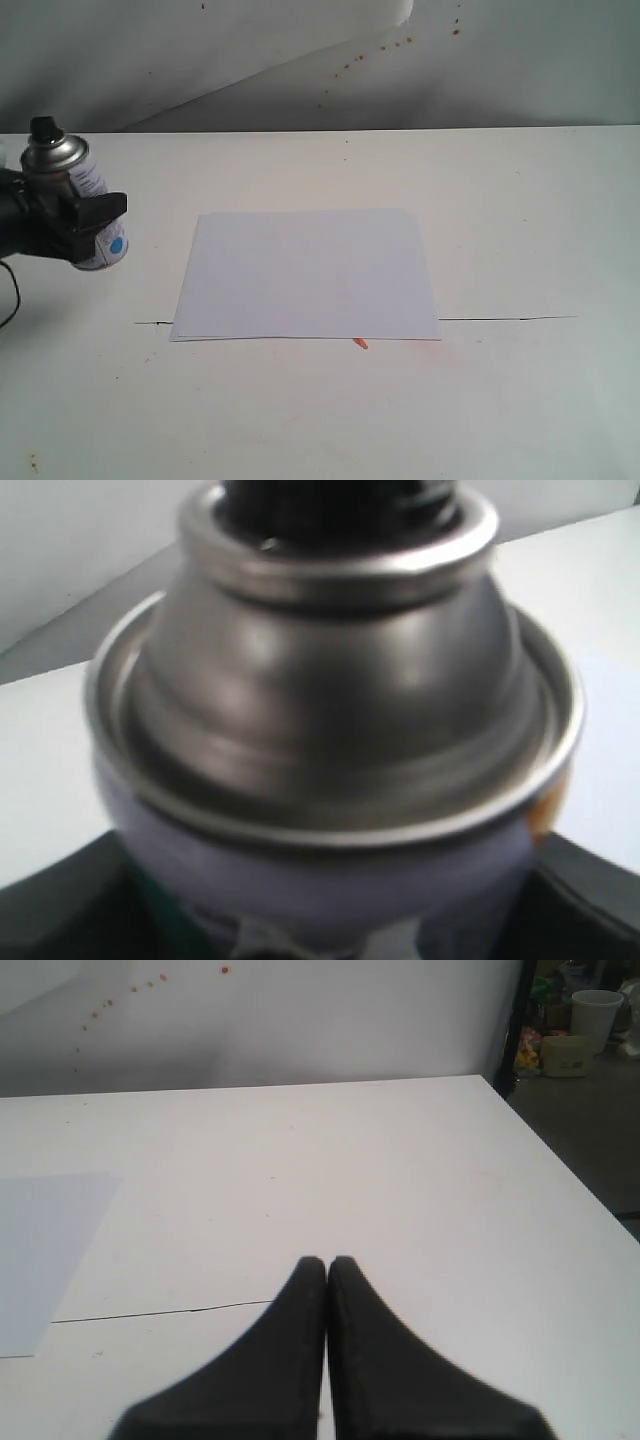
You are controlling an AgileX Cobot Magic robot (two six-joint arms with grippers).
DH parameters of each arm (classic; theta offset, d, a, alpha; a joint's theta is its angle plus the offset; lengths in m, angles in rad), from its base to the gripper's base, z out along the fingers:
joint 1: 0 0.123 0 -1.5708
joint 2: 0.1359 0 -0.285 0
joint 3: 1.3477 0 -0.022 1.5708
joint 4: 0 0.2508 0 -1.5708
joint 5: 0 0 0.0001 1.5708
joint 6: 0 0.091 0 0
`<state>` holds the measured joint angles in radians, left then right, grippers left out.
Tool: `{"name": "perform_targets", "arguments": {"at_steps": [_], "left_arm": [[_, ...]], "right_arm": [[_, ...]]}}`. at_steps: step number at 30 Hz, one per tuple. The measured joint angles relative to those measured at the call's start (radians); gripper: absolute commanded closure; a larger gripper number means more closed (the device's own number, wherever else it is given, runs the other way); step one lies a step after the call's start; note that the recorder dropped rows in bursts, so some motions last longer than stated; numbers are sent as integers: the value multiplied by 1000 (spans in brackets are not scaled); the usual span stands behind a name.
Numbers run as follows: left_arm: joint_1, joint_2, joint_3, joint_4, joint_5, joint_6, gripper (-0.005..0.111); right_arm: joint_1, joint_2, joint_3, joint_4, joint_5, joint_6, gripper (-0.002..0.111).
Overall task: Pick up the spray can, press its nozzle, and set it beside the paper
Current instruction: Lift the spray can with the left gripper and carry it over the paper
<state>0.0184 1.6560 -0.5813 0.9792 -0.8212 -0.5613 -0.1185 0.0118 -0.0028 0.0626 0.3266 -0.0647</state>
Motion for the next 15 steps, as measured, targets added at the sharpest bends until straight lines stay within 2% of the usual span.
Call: {"name": "perform_targets", "arguments": {"at_steps": [6, 15], "left_arm": [[-152, -82, -177, 287, 334, -244, 107], [-395, -75, -340, 498, 629, -313, 107]], "right_arm": [[0, 0, 0, 0, 0, 0, 108], [0, 0, 0, 0, 0, 0, 108]]}}
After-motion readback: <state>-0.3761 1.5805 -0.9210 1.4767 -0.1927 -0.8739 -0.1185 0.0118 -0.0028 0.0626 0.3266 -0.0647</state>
